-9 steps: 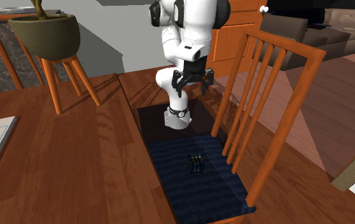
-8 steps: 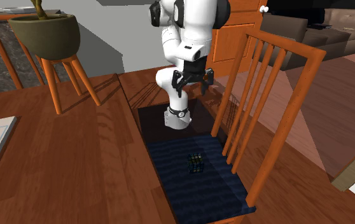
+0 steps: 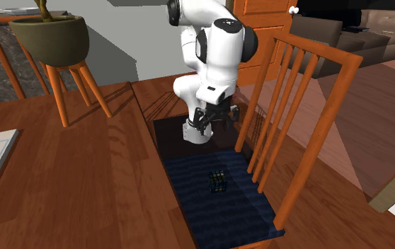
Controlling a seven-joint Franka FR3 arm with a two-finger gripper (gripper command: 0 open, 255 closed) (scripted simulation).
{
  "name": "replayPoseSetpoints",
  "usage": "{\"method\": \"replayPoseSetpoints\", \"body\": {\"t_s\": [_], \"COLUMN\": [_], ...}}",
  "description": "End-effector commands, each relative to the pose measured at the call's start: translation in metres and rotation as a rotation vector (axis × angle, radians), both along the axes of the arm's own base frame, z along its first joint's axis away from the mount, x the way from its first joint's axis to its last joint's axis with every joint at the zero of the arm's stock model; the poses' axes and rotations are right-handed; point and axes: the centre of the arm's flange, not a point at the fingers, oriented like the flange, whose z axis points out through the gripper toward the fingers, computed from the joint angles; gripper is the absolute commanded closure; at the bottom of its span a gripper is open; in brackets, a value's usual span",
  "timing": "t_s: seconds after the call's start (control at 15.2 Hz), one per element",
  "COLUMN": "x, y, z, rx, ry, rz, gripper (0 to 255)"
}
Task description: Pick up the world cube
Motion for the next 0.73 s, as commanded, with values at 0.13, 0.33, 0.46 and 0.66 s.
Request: {"method": "replayPoseSetpoints", "body": {"t_s": [0.13,0.33,0.46,0.66], "x": [0.024,0.043,0.056,0.071], "y": [-0.004,-0.007,-0.009,-0.012], "z": [-0.047,-0.081,-0.104,-0.129], "rx": [0.002,0.004,0.005,0.006], "ry": [-0.003,-0.004,-0.005,-0.005], "rz": [-0.002,-0.003,-0.004,-0.005], "gripper": [0,0,0,0]}}
